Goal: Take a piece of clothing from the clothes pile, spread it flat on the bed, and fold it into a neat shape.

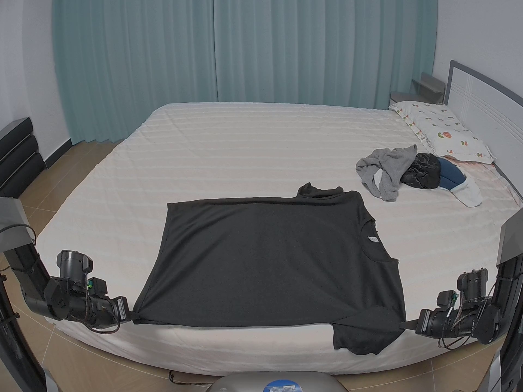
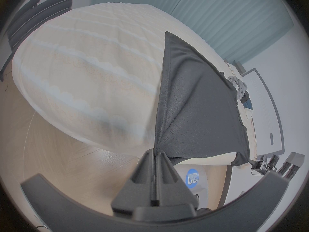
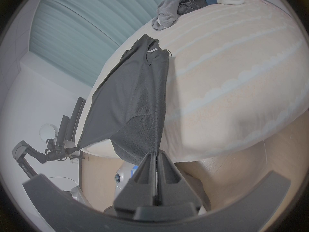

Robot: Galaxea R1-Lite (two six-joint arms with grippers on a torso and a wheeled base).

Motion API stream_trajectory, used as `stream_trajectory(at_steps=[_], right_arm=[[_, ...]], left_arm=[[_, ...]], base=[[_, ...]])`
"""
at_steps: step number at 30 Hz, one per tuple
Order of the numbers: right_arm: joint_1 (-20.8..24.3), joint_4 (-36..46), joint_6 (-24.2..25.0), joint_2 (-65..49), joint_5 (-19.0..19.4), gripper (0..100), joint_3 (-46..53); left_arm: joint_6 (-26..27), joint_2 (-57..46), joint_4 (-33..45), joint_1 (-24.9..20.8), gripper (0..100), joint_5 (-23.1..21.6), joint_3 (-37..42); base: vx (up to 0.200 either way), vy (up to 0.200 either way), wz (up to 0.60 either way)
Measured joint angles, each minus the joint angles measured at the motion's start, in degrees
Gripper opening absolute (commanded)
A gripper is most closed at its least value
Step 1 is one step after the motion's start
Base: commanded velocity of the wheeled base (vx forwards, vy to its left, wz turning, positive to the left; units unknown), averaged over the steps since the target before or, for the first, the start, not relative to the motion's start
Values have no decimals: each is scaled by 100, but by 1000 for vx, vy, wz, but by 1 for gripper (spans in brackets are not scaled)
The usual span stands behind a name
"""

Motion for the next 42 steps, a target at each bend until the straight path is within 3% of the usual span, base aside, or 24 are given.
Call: stream_trajectory(at_steps=[11,16,22,42], right_arm=[[-182,449,-534,-188,-69,0,-2],[-210,1133,-857,-452,-69,0,0],[-240,1736,-1332,-844,-68,0,0],[-300,2932,-1918,-1853,-79,0,0]], left_arm=[[479,-334,48,-4,0,11,304],[923,-383,56,0,0,33,445],[1290,-413,48,9,0,364,607],[2183,-1095,338,52,0,496,1059]], base=[[0,0,0],[0,0,0],[0,0,0],[0,0,0]])
